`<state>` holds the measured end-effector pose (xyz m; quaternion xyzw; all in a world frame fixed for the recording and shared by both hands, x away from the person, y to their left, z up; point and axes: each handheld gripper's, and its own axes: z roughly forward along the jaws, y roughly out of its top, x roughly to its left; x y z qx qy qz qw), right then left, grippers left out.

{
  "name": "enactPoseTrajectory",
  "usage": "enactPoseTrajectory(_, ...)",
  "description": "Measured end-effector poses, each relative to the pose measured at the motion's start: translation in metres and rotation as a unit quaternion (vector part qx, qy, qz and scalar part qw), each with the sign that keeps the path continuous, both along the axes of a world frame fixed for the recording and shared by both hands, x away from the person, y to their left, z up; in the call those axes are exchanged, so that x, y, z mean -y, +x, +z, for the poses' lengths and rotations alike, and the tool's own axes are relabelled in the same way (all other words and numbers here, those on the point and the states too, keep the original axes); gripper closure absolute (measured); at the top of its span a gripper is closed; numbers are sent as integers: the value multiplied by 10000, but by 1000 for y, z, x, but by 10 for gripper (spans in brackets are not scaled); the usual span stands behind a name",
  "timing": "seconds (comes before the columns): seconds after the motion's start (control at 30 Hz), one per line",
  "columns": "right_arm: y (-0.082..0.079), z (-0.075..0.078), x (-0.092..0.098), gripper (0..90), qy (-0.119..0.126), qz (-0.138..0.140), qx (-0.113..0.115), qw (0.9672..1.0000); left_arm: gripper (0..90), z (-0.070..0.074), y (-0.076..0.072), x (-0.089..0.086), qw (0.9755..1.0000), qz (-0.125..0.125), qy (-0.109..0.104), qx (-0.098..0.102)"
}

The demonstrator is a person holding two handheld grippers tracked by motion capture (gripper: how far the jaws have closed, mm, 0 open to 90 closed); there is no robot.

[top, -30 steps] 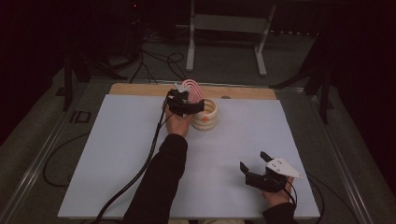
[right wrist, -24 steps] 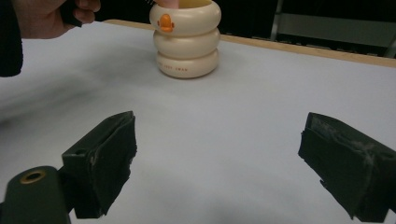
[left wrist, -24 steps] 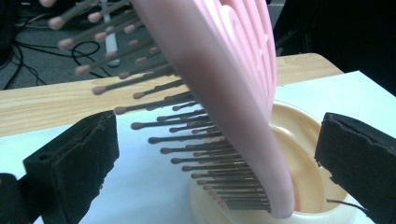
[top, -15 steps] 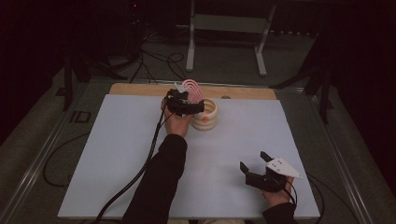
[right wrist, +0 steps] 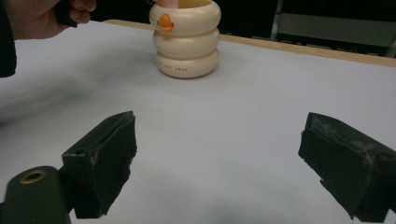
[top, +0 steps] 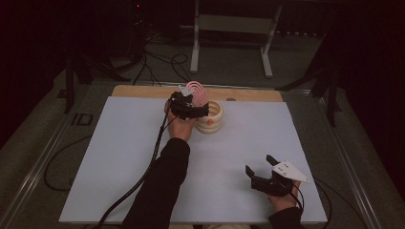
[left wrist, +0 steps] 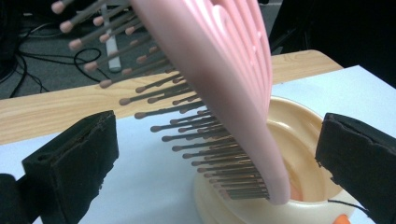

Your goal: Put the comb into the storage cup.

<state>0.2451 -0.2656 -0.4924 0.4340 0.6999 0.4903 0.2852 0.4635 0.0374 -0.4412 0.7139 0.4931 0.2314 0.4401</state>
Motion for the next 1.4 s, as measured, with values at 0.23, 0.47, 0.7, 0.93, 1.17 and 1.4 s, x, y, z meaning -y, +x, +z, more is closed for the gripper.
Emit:
enactPoseTrajectory(0.23, 0, 0, 0, 106, -7, -18, -11, 10000, 2, 2, -4, -2, 9999, -94, 24, 66)
enactPoseTrajectory(0.47, 0, 0, 0, 105, -18, -17, 2, 10000, 2, 3, -8, -5, 9997, -173, -14, 156)
enactPoseTrajectory(0.7, -1, 0, 0, 105, -21, -5, -5, 10000, 2, 2, -12, -16, 9997, -199, -18, 154)
enactPoseTrajectory(0.93, -1, 0, -2, 106, -35, 0, -11, 10000, 2, 8, -19, -24, 9992, -310, -148, 184)
enactPoseTrajectory(1.17, -1, 0, -1, 105, -15, -4, -13, 10000, 2, 11, -27, -42, 9983, -236, -488, 210)
enactPoseTrajectory(1.4, -1, 0, -3, 106, -40, 14, -9, 10000, 2, 6, -36, -57, 9984, -306, -427, 202)
